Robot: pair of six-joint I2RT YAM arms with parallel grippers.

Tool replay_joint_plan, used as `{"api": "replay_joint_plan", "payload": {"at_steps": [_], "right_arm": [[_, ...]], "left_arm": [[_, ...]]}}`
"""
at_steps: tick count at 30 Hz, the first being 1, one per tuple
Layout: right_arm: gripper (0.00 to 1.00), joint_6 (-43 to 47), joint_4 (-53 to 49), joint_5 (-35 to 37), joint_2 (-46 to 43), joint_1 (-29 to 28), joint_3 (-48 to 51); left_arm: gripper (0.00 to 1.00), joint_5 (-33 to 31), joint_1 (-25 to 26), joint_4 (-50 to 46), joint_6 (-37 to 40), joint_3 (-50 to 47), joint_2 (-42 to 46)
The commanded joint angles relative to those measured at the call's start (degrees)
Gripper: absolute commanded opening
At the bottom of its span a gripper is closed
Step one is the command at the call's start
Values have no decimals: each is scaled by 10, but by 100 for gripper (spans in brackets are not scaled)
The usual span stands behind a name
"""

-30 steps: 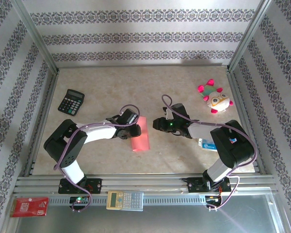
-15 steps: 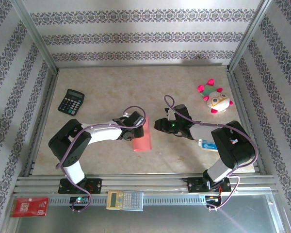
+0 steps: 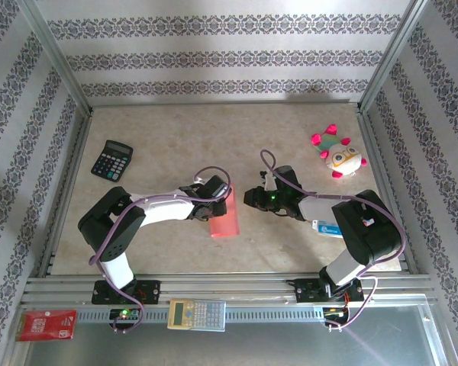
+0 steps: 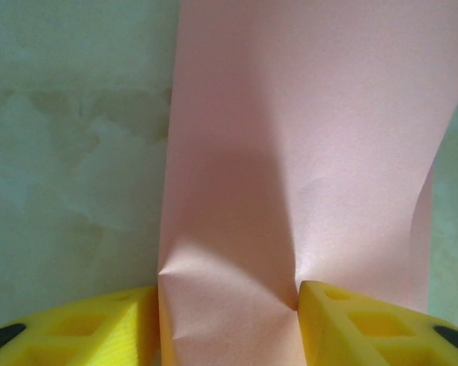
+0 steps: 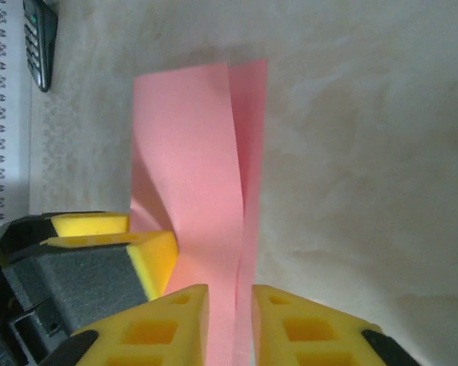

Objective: Fold a paper plane with a square sheet of paper (pick it up from the middle)
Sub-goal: First fold in half a square sheet of paper at the center of the table.

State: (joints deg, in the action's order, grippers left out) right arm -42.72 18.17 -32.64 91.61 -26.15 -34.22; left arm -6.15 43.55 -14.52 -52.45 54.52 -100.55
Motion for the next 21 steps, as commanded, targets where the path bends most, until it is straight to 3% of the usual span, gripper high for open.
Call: {"api": "replay_joint_plan", "payload": {"at_steps": [1, 9, 21], "right_arm": [[20, -29, -17, 11, -1, -30, 3], [14, -56, -32, 57, 34, -76, 3], [18, -100, 1, 79, 42, -113, 31]], "left_arm": [[50, -55, -21, -27, -8, -24, -33], [48, -52, -22, -13, -10, -30, -25], [53, -78, -9, -7, -24, -34, -29]]}}
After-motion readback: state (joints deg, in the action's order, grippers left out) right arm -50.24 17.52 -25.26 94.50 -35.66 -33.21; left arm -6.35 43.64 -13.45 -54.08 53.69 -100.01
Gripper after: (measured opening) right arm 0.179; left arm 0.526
